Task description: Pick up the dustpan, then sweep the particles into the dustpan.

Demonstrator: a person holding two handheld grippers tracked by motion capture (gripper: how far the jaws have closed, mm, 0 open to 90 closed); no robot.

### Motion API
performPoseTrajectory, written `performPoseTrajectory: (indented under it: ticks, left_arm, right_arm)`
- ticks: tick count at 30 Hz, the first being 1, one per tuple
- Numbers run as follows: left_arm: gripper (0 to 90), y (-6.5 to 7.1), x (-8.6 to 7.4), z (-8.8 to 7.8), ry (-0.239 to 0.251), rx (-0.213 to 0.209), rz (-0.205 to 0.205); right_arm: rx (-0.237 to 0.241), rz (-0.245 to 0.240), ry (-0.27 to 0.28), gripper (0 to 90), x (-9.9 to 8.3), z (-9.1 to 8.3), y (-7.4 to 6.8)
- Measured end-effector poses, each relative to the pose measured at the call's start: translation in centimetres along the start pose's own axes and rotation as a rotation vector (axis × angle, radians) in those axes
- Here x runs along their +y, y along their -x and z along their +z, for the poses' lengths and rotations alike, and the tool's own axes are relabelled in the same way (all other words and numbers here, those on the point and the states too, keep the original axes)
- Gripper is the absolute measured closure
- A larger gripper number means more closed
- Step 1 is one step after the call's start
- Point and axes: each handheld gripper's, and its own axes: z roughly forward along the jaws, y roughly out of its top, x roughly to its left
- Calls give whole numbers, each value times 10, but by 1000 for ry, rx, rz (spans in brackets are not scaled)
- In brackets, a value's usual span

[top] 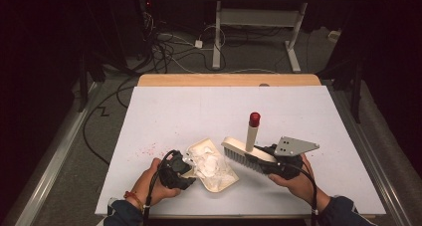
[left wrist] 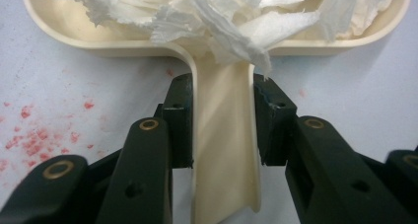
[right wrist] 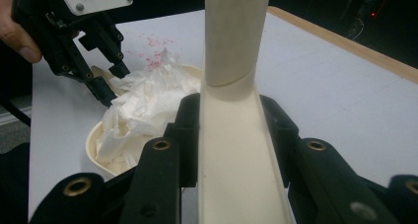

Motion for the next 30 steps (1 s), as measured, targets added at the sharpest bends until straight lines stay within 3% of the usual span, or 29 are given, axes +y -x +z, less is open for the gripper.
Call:
performPoseTrajectory:
  ticks: [14,25,30]
  left_arm:
    - [625,-6,-5,-3,43,15,-49]
    - [626,-15,-15,-7,76,29,-109]
    - [626,-20,-20,-10,89,43,-138]
  right_arm:
    - [-52,-2,2,680,-4,-14,14]
    - [-148,10,8,680,-10,-45,33]
    - [-167,29,-2,680,-15,-58,40]
